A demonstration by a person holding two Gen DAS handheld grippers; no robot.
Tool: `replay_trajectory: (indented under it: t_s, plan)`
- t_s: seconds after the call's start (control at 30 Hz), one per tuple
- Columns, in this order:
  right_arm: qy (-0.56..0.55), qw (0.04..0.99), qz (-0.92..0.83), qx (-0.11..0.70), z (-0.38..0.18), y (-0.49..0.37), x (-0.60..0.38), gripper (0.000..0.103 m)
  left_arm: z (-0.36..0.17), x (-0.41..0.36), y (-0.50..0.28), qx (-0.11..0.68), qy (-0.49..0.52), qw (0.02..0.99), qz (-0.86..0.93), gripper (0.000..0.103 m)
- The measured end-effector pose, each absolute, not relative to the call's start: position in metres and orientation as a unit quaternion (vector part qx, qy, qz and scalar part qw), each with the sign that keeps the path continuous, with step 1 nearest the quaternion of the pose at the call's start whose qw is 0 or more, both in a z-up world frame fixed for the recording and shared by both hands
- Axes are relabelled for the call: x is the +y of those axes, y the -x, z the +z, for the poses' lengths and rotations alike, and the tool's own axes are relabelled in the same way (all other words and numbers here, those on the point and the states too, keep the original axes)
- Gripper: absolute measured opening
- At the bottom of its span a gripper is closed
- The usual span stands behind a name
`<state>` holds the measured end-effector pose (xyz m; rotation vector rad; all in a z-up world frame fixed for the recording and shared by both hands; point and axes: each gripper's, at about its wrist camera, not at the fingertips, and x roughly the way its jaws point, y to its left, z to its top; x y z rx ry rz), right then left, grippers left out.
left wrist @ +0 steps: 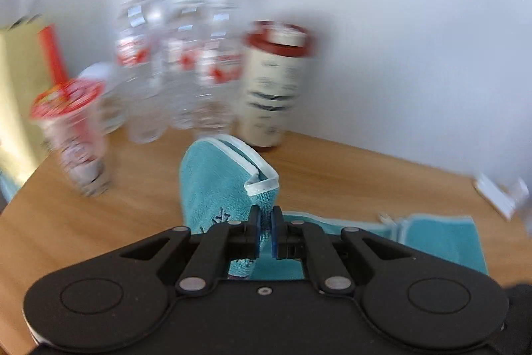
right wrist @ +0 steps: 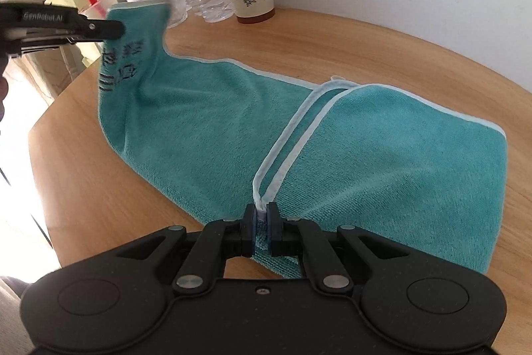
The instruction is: Fold towel
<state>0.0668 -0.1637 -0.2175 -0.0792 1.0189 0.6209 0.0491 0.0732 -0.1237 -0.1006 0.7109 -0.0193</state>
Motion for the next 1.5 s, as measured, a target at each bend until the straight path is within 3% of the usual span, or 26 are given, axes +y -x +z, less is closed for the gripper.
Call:
replay_trajectory:
  t_s: [0.17, 0.6, 1.5]
  plan:
    - [0.032, 0.827, 0.293, 0.48, -0.218, -0.065, -0.168, 0.006, -0.133, 0.023, -0.047, 0.345, -0.029, 0.931, -0.116, 0.005]
    - [0.031, 0.826, 0.297, 0.478, -0.22, -0.065, -0.17, 0.005, -0.161, -0.041, -0.027, 0.363, -0.107, 0.888, -0.26, 0.005]
    - [0.097, 0.79, 0.336, 0.504, -0.205, -0.069, -0.168, 0.006, -0.202, -0.048, -0.013, 0.411, -0.231, 0.815, -0.339, 0.006]
